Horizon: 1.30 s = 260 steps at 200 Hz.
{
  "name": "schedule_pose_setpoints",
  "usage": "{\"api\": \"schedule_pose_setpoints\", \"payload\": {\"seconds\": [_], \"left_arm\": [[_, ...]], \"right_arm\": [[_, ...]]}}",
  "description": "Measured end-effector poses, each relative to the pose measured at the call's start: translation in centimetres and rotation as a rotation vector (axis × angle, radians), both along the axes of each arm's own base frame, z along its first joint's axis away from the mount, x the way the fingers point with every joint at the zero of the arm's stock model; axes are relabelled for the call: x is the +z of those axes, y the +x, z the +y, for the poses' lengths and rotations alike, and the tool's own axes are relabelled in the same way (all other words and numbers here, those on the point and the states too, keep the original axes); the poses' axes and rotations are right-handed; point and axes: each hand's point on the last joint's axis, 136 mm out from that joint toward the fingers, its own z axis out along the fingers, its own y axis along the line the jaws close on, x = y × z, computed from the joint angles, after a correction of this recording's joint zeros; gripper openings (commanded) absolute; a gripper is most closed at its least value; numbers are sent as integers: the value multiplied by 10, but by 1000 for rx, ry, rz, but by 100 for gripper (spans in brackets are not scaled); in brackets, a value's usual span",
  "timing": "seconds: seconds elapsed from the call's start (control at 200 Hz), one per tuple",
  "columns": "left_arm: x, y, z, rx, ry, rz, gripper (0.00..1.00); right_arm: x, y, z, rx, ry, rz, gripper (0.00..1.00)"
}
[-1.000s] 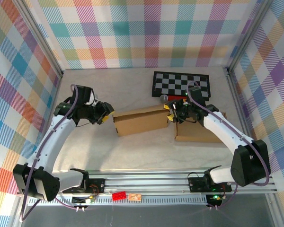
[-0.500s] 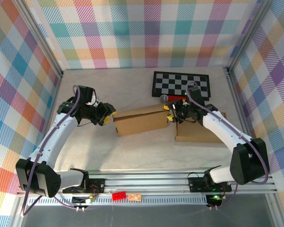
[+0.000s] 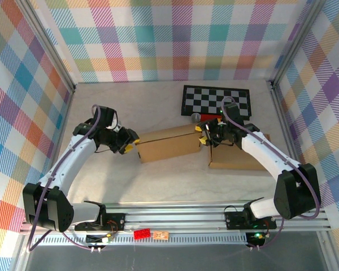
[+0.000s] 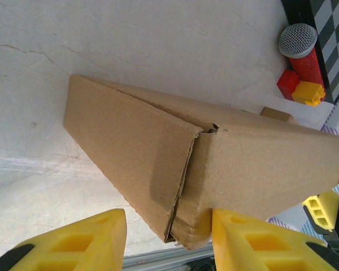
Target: Fold the paper box
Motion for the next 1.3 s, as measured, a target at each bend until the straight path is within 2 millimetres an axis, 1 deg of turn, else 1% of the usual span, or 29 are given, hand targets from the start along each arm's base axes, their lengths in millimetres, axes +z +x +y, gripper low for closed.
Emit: {"api": "schedule_pose_setpoints", "payload": {"seconds": [0.185,0.335,0.42,0.565,1.085,1.12,1.16,1.23,1.3], "left_arm": [[-2,0,-1,-17,-3,-28,32],[-2,-1,-2,-27,-13,-38,28],[-1,0,-3,-30,-15,-48,27],[-2,0,-3,-30,-16,-50,27],[-1,0,-3,-35,-17,-55,25],[-1,0,-3,-38,-17,-59,25],[-1,0,-4,-45,-15,-67,24],[-1,1,-4,-55,-11,-77,23],[-1,1,-4,-67,-6,-86,22]], "right_arm": [[0,-1,0,7,-6,2,44],[2,-4,-2,23,-26,10,46],[4,-5,-5,27,-50,14,48],[7,-5,-10,16,-89,15,48],[2,-7,-12,10,-97,35,39],[3,-8,-13,10,-101,38,41],[5,-9,-14,8,-114,48,45],[13,-8,-18,6,-158,54,59],[30,-1,-18,-8,-165,28,70]]}}
